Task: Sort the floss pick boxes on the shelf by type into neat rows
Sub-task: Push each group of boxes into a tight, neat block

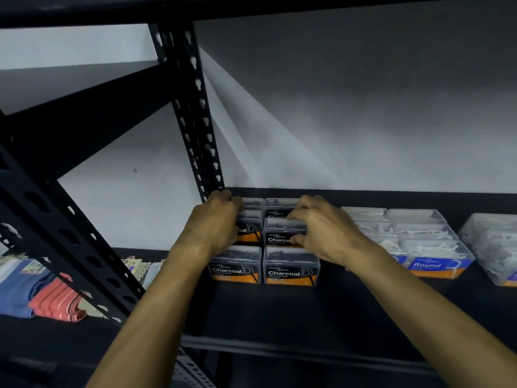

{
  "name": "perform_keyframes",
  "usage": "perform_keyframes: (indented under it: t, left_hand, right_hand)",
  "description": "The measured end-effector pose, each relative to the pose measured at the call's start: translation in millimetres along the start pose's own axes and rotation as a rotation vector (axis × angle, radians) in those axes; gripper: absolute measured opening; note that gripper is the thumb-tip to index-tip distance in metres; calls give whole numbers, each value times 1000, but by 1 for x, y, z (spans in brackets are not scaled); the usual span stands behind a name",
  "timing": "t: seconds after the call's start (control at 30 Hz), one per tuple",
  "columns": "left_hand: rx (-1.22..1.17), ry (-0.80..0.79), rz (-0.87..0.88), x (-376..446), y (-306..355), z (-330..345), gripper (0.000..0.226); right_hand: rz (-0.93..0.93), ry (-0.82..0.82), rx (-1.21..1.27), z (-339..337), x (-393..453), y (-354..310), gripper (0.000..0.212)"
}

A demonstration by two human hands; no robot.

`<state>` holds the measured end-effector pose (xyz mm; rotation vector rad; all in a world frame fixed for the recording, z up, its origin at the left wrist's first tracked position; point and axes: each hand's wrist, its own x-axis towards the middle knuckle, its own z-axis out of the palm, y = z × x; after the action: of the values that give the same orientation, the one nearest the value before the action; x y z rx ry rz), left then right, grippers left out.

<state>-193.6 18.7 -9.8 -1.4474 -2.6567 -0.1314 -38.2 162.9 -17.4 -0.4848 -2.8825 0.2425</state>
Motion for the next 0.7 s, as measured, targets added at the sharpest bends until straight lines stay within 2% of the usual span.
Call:
perform_keyframes:
  t: [0.7]
  left_hand:
    - [22, 37, -5, -2, 0, 2, 41]
  right_hand:
    - [7, 24, 7, 2, 0, 3, 47]
